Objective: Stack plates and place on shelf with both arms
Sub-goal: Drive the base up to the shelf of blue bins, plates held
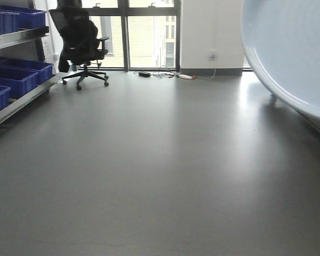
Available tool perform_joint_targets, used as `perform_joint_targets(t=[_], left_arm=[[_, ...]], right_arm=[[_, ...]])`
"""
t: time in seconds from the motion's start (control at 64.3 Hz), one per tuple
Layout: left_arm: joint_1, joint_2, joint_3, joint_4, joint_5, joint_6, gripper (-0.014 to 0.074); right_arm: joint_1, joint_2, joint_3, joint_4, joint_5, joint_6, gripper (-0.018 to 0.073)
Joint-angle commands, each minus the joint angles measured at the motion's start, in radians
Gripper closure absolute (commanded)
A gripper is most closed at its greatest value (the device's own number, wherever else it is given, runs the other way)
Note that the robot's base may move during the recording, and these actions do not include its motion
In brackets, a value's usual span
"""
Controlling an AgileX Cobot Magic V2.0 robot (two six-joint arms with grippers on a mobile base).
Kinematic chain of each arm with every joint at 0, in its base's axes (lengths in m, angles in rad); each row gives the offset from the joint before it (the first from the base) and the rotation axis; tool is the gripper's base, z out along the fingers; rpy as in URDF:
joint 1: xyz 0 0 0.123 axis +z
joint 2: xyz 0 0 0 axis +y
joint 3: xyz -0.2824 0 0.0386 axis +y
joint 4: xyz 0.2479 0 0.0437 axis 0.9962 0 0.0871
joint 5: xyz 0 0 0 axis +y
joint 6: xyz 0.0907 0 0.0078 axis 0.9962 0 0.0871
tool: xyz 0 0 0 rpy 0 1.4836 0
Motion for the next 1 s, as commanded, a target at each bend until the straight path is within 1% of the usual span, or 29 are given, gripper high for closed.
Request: perform_joint_targets(t=[0.0,0.98], left_arm=[[0.004,0.003,-0.028,-0.007,-0.083,-0.003,0.0514],[0.004,0.003,-0.028,-0.007,-0.083,-0.003,0.0514]], right_arm=[[0.000,0.005,-0.032,0.010,-0.095,-0.003,0.0510],[0.000,0.005,-0.032,0.010,-0.095,-0.003,0.0510]])
